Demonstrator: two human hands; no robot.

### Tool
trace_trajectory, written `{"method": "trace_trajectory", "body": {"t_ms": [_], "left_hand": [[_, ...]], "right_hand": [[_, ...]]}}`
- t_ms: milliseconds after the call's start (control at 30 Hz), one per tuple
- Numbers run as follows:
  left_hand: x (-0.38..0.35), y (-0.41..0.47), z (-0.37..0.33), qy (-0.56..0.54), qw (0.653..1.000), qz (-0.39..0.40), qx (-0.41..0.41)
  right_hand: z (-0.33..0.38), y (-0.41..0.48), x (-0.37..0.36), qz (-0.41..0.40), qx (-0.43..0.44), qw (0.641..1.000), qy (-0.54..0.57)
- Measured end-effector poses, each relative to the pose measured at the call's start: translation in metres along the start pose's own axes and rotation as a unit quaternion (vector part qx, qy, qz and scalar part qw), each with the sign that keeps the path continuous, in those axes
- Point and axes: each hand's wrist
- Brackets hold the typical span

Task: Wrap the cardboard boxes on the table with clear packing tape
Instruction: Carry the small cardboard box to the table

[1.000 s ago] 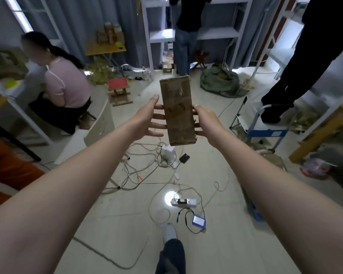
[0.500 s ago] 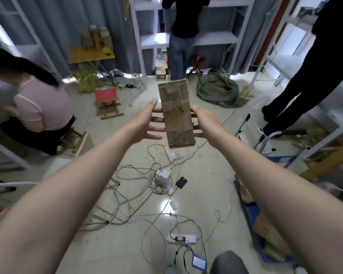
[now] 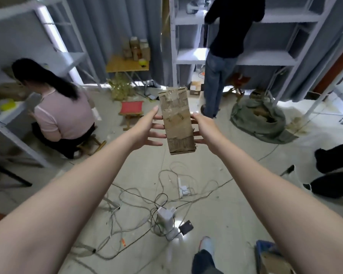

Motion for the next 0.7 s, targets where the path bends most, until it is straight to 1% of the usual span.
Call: {"method": "trace_trajectory", "body": {"t_ms": [100,300,600,700], "left_hand": [[-0.021,0.056,-0.024,-0.008,0.999,-0.032,0.011],[-0.037,0.133,-0.061,-0.034,0.997,-0.073,0.001],[0.007,0.208,-0.103,-0.03,0.992,-0.123,-0.019],[0.026,0.239,-0.114,-0.032,0.992,-0.121,-0.027]], "right_hand": [[0.036,0.049,0.031,0.028,0.005,0.999,-0.018],[0.098,0.129,0.061,0.043,0.035,0.997,-0.059],[0.172,0.212,0.04,0.101,0.068,0.991,-0.06],[0.195,0.239,0.031,0.115,0.084,0.987,-0.077]]}}
Point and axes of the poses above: each hand's wrist, its own y-axis towards the middle knuckle, its own x-axis out of the back of the hand, z = x × y, and after that the axes turned 10 degrees about -x, right-handed
